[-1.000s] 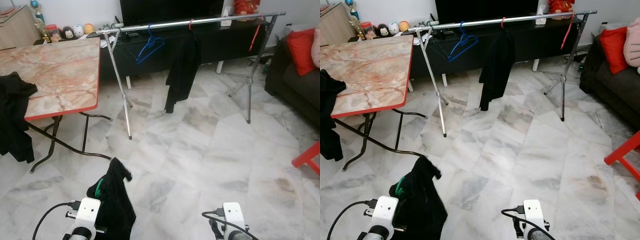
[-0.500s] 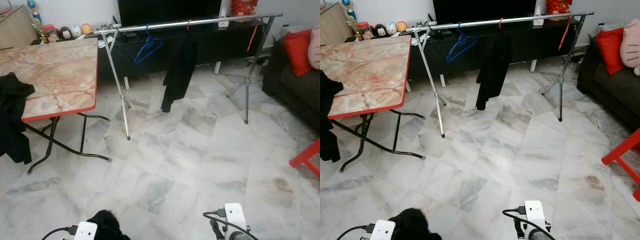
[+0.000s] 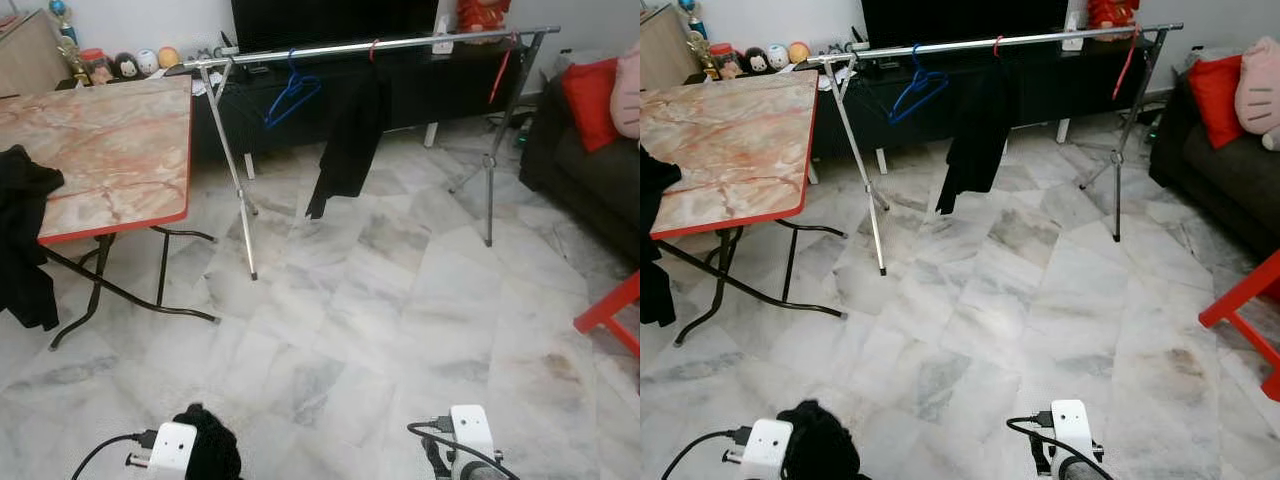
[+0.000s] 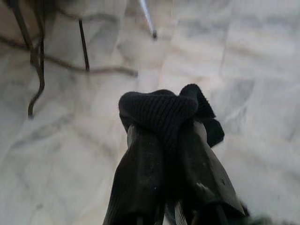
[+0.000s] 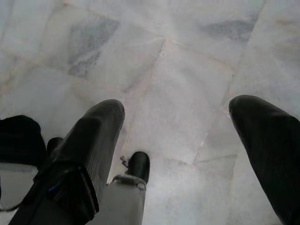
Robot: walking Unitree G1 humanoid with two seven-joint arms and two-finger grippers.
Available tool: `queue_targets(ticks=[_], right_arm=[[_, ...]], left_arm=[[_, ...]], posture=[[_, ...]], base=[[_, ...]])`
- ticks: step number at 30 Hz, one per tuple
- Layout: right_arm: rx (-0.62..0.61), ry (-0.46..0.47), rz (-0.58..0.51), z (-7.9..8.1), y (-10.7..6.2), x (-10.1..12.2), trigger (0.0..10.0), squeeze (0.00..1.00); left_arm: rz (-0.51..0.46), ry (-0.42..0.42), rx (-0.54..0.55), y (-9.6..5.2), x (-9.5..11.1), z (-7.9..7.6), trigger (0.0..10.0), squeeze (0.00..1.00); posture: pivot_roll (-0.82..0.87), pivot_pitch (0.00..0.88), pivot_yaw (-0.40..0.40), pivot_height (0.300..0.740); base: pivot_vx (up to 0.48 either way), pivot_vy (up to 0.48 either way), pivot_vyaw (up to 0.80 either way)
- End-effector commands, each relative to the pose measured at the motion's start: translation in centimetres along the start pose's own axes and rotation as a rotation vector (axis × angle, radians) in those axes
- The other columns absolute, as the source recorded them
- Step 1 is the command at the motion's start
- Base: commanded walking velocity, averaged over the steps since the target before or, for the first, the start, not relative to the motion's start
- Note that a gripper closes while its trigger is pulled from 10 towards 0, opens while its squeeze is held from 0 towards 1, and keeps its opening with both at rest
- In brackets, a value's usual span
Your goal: Hang hanger
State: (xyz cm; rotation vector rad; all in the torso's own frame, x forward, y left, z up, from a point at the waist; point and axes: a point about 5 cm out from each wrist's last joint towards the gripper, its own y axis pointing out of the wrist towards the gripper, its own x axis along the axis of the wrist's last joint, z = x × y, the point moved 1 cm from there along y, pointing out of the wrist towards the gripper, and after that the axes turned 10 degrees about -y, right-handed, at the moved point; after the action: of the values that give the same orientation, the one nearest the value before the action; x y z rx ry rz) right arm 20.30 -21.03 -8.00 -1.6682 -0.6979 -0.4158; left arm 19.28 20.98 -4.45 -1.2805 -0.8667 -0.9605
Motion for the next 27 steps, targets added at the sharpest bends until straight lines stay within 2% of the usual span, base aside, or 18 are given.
queue_targets(ticks=[1, 2, 3, 4, 8, 11, 12, 14, 16, 18, 19, 24, 27], right_arm=[[-0.03, 0.027, -0.061, -0.7, 0.3, 1.8, 10.0, 0.0], [-0.028, 0.019, -0.104, -0.9, 0.5, 3.1, 10.0, 0.0], [-0.028, 0.019, -0.104, -0.9, 0.5, 3.1, 10.0, 0.0], [-0.023, 0.014, -0.13, -1.0, 0.5, 3.8, 10.0, 0.0], [-0.023, 0.015, -0.133, -1.0, 0.5, 3.9, 10.0, 0.0], [0.023, -0.004, -0.209, -0.8, 0.6, 5.9, 10.0, 0.0], [0.023, -0.004, -0.209, -0.8, 0.6, 5.9, 10.0, 0.0], [0.079, -0.032, -0.353, -1.3, 0.6, 10.4, 10.0, 0.0], [0.121, -0.076, -0.442, -1.4, 0.3, 13.1, 10.0, 0.0], [0.183, -0.131, -0.488, -1.0, 0.0, 14.3, 10.0, 0.0], [0.183, -0.131, -0.488, -1.0, 0.0, 14.3, 10.0, 0.0], [0.436, -0.259, -0.599, 0.7, -1.1, 16.4, 10.0, 0.0], [0.545, -0.34, -0.633, 0.7, -1.7, 17.2, 10.0, 0.0]], left_arm=[[-0.116, 0.015, -0.026, 1.0, 2.6, 0.4, 10.0, 0.0], [-0.172, 0.028, -0.065, 1.5, 4.2, 0.2, 10.0, 0.0], [-0.172, 0.028, -0.065, 1.5, 4.2, 0.2, 10.0, 0.0], [-0.199, 0.04, -0.091, 1.8, 5.0, 0.1, 10.0, 0.0], [-0.204, 0.042, -0.095, 1.8, 5.2, 0.0, 10.0, 0.0], [-0.253, 0.076, -0.173, 2.3, 7.2, -0.3, 10.0, 0.0], [-0.252, 0.075, -0.173, 2.3, 7.2, -0.3, 10.0, 0.0], [-0.309, 0.111, -0.28, 2.8, 10.1, -1.0, 10.0, 0.0], [-0.348, 0.136, -0.355, 3.0, 12.1, -1.6, 10.0, 0.0], [-0.383, 0.158, -0.413, 3.0, 13.9, -2.4, 10.0, 0.0], [-0.383, 0.158, -0.413, 3.0, 13.9, -2.4, 10.0, 0.0], [-0.414, 0.171, -0.514, 2.7, 16.7, -3.7, 10.0, 0.0], [-0.415, 0.182, -0.566, 2.4, 17.8, -4.3, 10.0, 0.0]], posture=[[-0.09, 0.0, 0.048, 0.74], [-0.09, 0.0, 0.049, 0.74], [-0.09, 0.0, 0.049, 0.74], [-0.09, 0.0, 0.049, 0.74], [-0.09, 0.0, 0.049, 0.74], [-0.09, 0.0, 0.051, 0.74], [-0.09, 0.0, 0.051, 0.74], [-0.1, 0.0, 0.067, 0.74], [-0.1, 0.0, 0.068, 0.74], [-0.09, 0.0, 0.073, 0.74], [-0.09, 0.0, 0.073, 0.74], [-0.09, 0.0, 0.084, 0.74], [-0.1, 0.0, 0.09, 0.74]], base=[[0.0, 0.0, 0.0], [0.0, 0.0, 0.0], [0.0, 0.0, 0.0], [0.0, 0.0, 0.0], [0.0, 0.0, 0.0], [0.0, 0.0, 0.0], [0.0, 0.0, 0.0], [0.0, 0.0, 0.0], [0.0, 0.0, 0.0], [0.0, 0.0, 0.0], [0.0, 0.0, 0.0], [0.0, 0.0, 0.0], [0.0, 0.0, 0.0]])
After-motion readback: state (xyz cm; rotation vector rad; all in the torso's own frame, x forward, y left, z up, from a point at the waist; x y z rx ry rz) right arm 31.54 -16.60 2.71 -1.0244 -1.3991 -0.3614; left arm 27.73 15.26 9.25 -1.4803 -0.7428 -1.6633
